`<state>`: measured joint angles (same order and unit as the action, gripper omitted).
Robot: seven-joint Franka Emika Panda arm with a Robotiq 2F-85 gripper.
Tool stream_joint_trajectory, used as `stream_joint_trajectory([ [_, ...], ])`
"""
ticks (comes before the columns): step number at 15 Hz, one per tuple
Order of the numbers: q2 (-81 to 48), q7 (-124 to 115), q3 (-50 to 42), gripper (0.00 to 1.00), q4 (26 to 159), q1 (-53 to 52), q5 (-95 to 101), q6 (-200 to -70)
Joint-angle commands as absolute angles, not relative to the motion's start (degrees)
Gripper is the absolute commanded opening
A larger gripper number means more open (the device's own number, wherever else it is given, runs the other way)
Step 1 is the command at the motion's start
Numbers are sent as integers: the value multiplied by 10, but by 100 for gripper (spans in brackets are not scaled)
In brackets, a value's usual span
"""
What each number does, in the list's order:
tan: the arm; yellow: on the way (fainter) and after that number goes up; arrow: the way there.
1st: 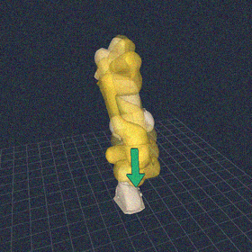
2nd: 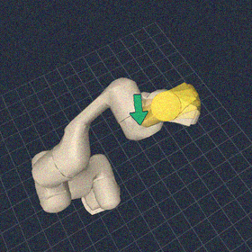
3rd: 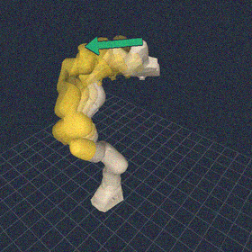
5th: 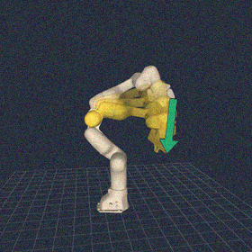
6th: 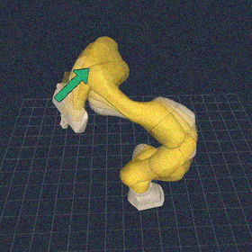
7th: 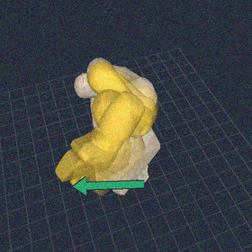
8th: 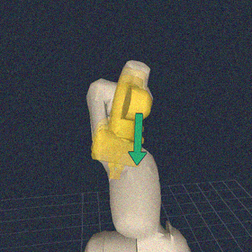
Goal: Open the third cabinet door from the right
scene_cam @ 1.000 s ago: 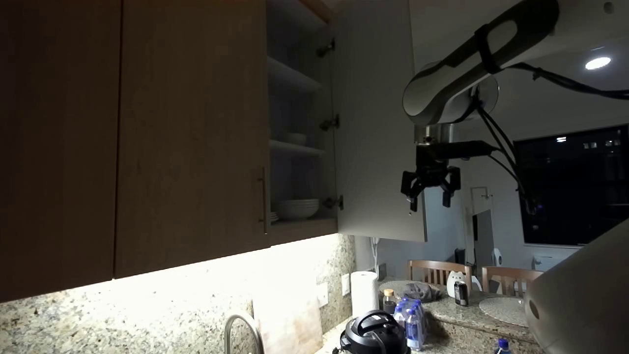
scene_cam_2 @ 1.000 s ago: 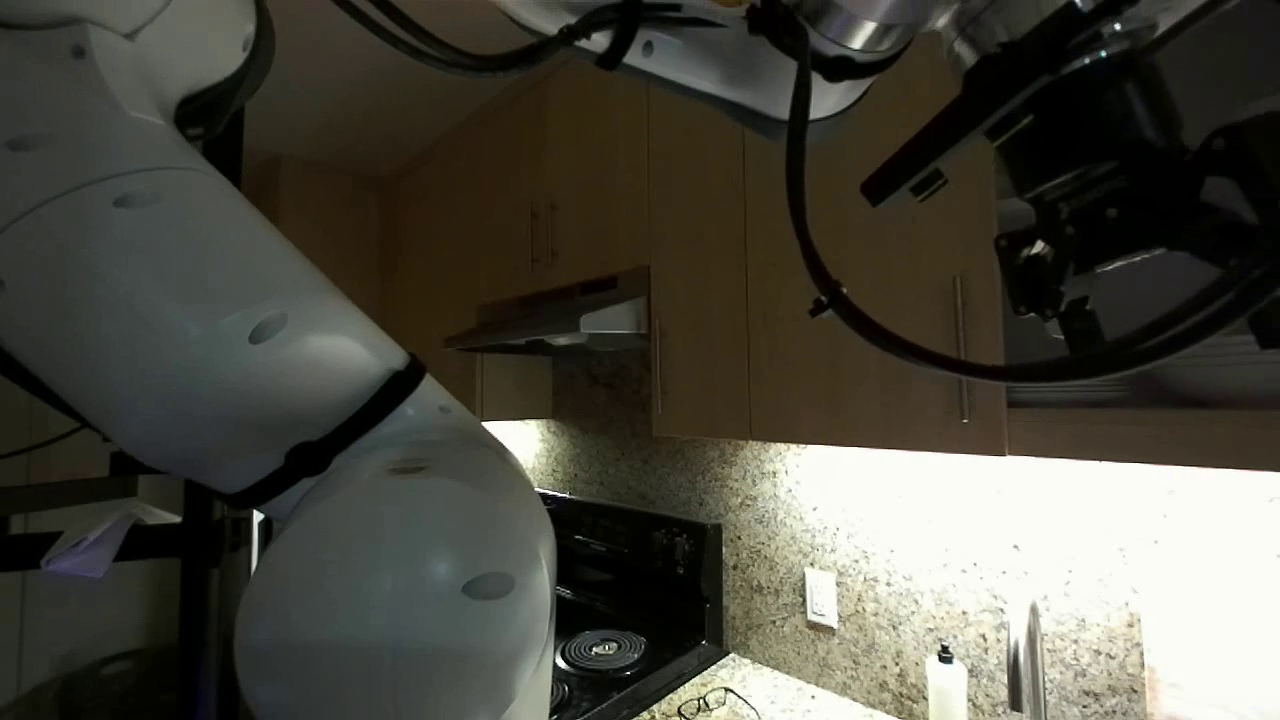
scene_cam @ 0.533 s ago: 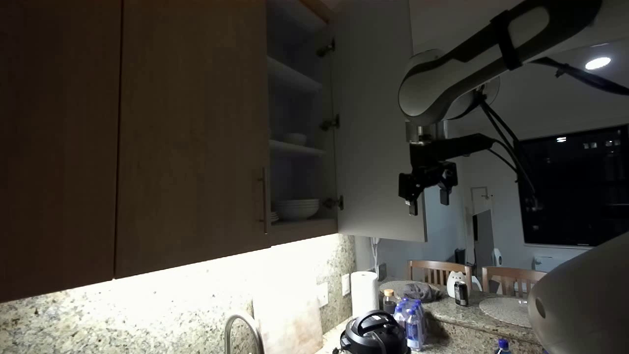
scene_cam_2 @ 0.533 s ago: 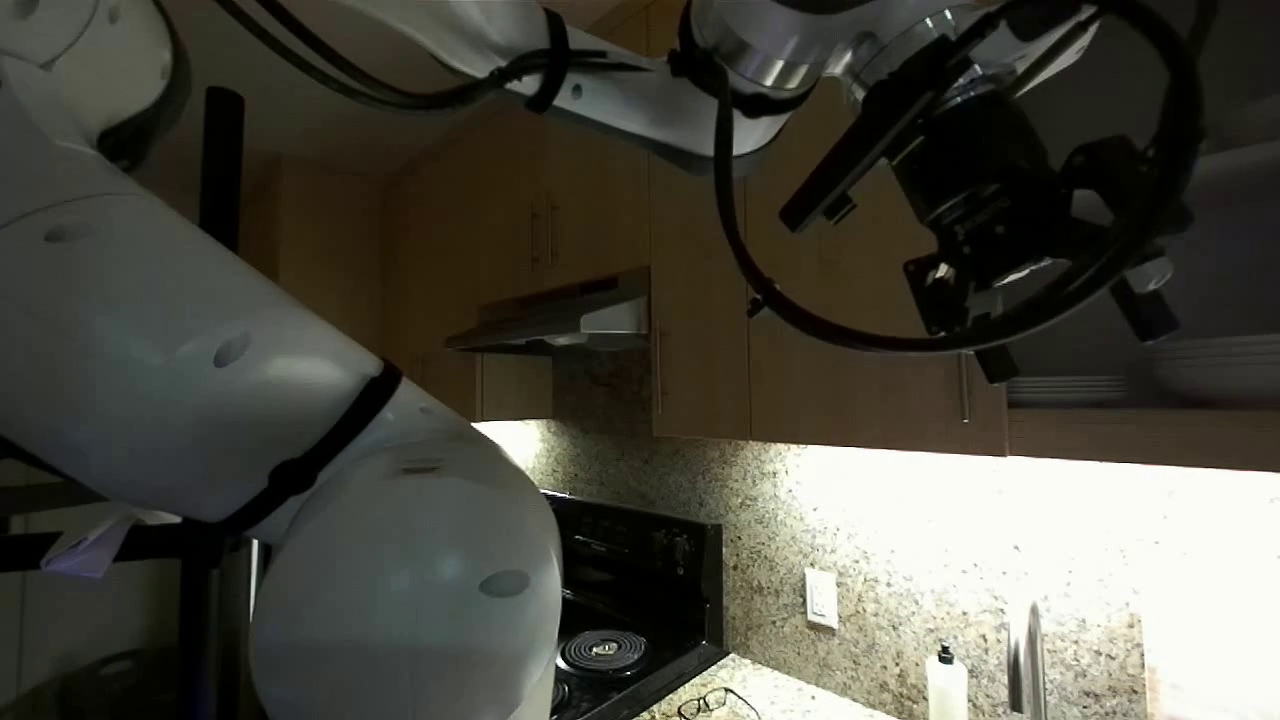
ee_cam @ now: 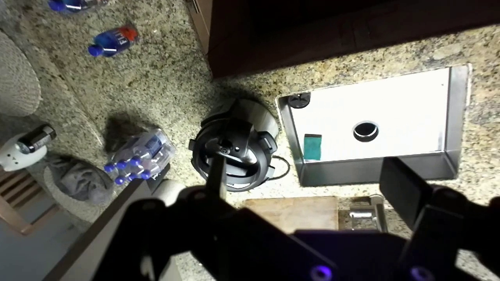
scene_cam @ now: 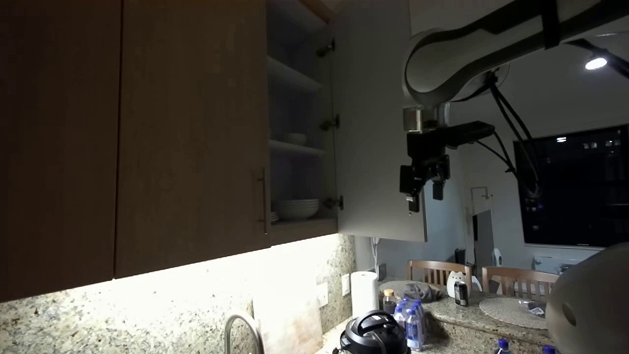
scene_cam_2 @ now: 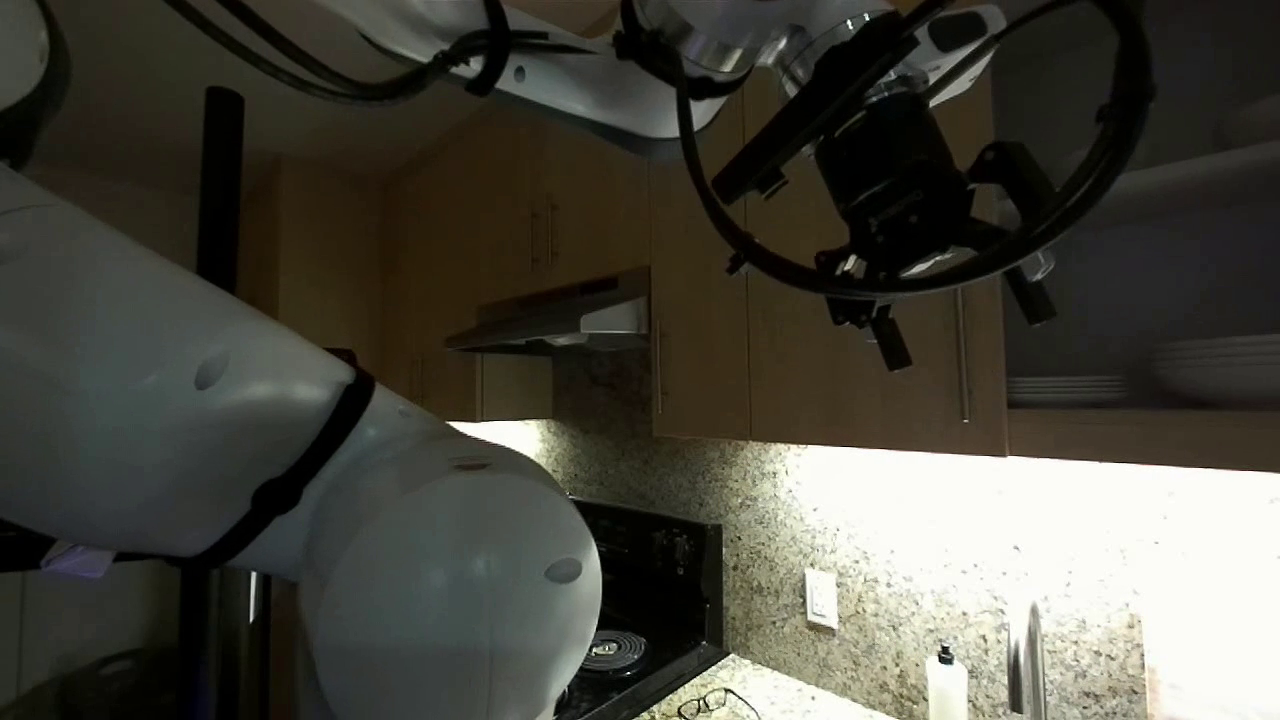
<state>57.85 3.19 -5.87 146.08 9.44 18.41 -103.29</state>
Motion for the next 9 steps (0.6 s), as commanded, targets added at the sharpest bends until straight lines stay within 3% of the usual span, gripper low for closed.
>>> stream_joint_trajectory([
  [1,606,82,-73,100,1465,57,180,-1019],
  [9,619,129,-87,100,1462,10,172,-992],
])
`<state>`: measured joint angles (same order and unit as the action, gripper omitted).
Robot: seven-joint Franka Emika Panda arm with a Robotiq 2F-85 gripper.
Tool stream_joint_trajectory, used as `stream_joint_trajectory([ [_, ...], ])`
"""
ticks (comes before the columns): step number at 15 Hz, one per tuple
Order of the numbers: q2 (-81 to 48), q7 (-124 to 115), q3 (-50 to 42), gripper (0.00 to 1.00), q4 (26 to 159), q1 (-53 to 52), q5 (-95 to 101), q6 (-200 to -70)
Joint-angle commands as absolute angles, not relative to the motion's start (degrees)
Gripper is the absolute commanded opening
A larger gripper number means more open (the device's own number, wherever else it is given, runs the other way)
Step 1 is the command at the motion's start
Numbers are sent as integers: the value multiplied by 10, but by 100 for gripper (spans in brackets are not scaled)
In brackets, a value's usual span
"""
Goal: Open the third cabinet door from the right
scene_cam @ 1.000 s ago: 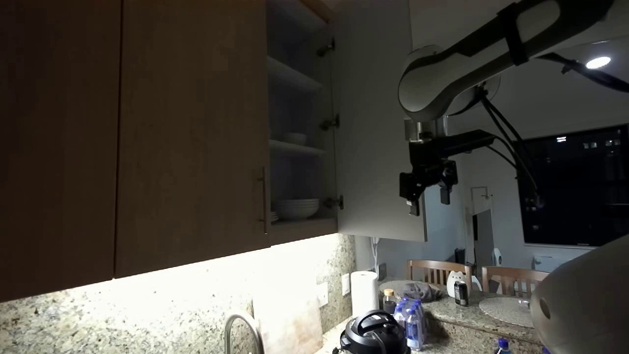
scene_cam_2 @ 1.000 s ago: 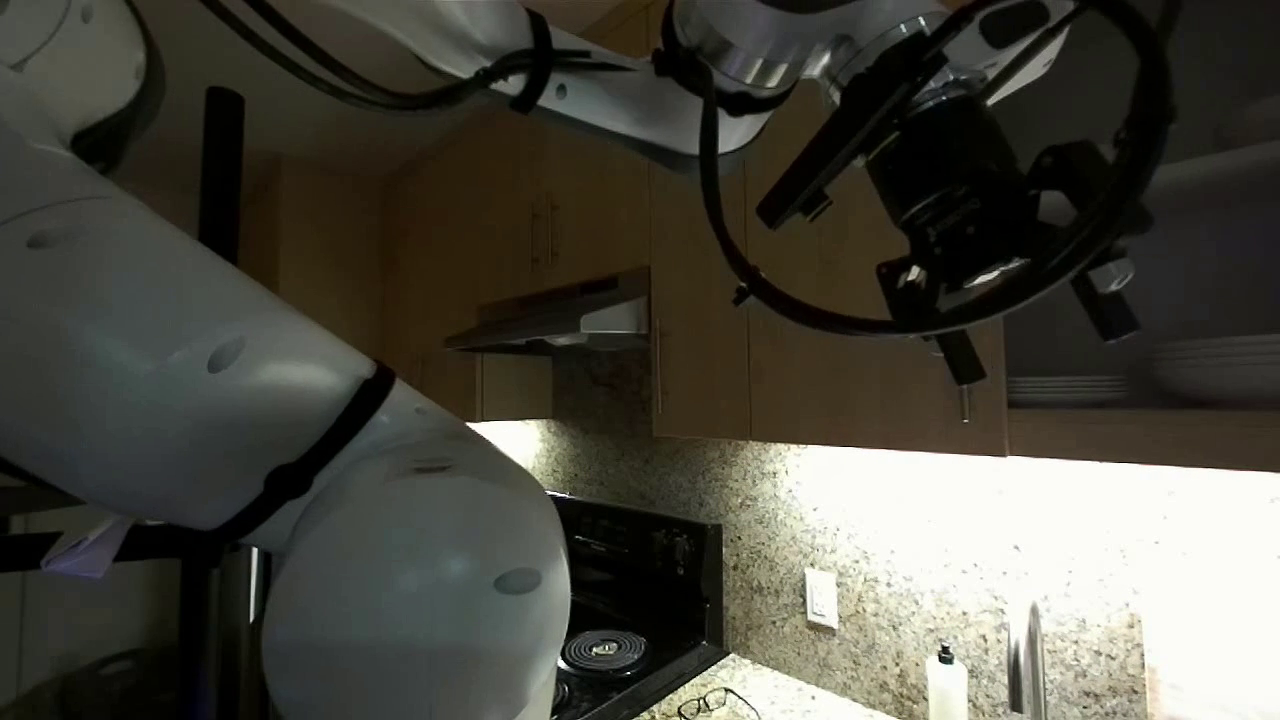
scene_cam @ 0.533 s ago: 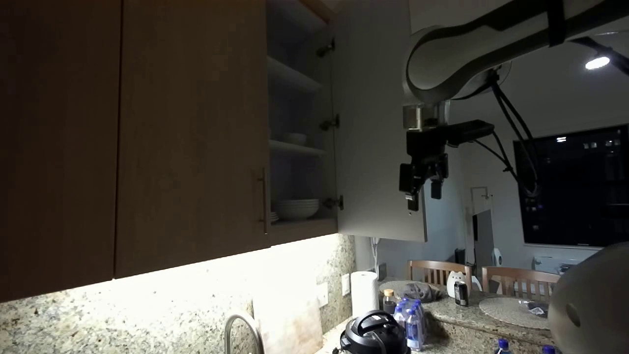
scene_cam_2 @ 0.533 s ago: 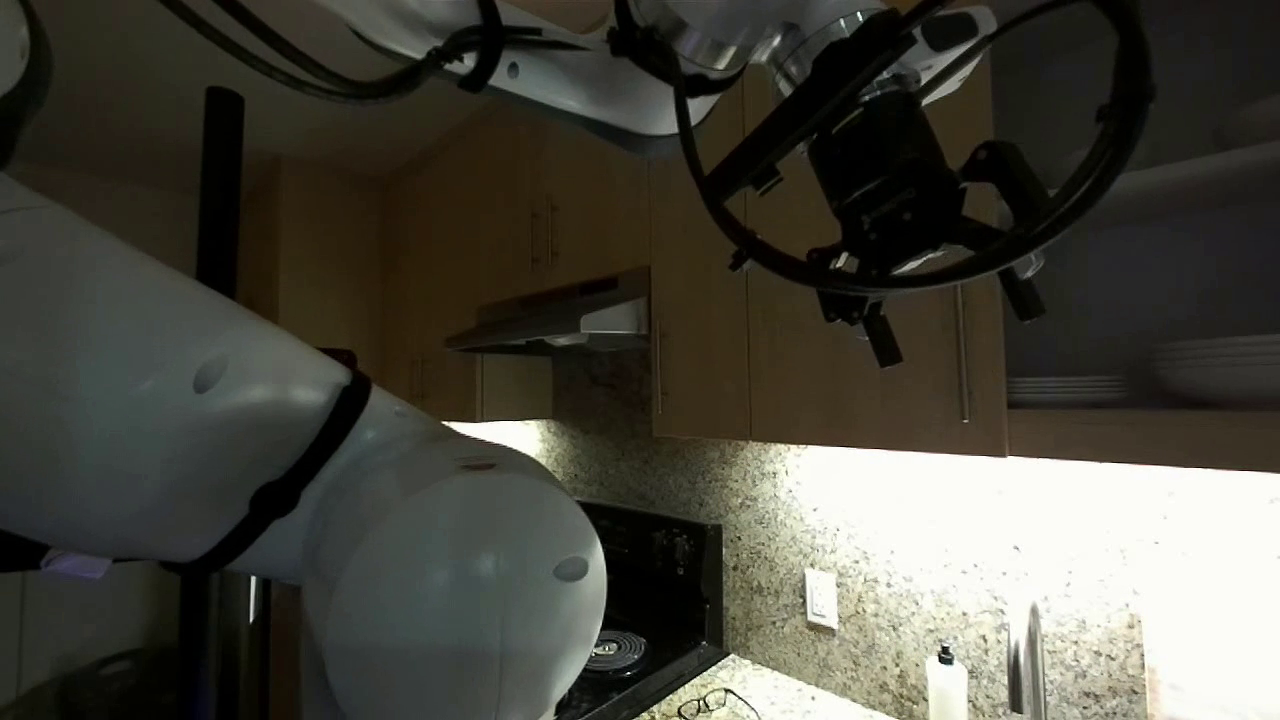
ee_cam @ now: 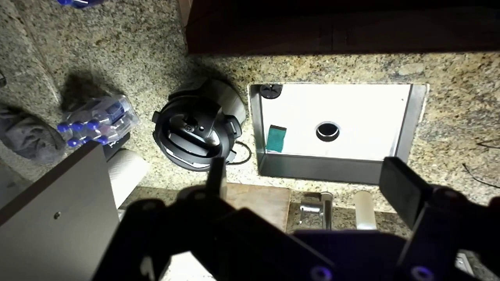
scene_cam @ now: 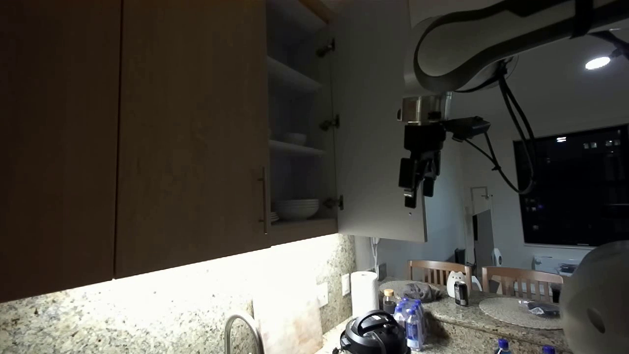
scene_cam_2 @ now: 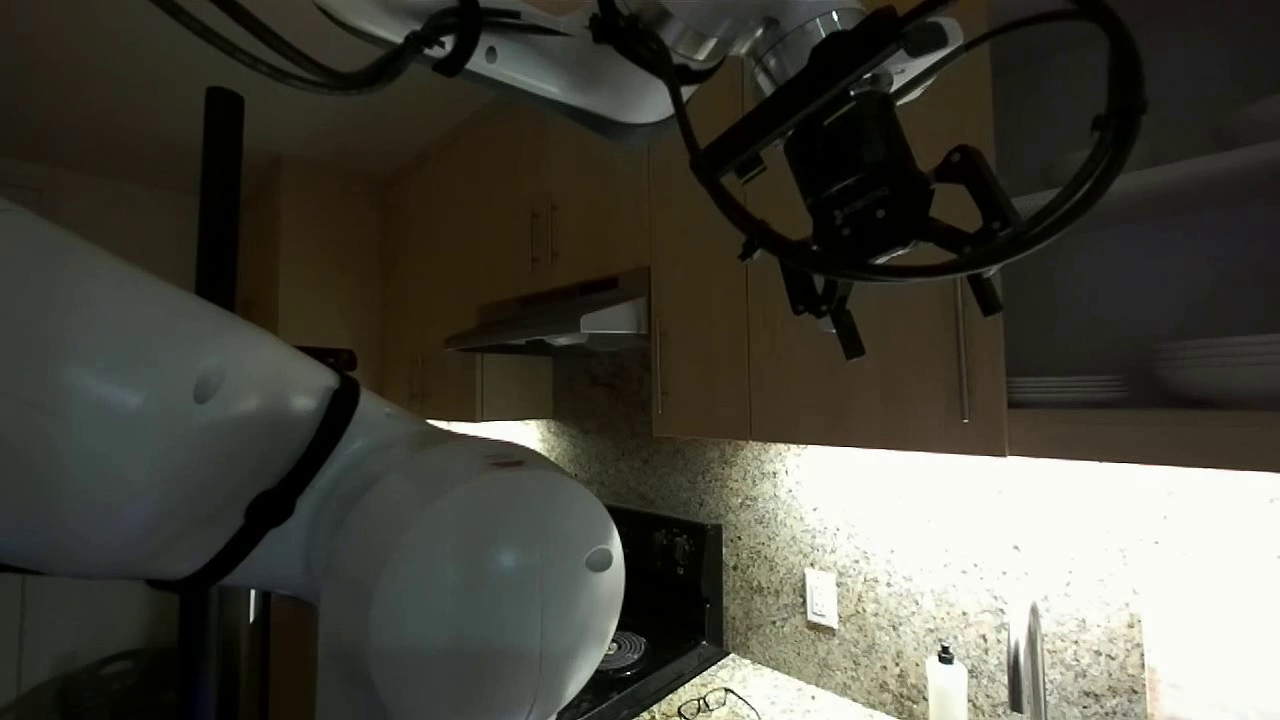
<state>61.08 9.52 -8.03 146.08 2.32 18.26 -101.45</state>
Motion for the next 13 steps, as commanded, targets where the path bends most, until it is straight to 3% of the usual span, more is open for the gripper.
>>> stream_joint_trajectory([
  [1,619,132,-89,100,1463,7,171,-986],
  [13,611,118,-92,100,1460,4,169,-973],
])
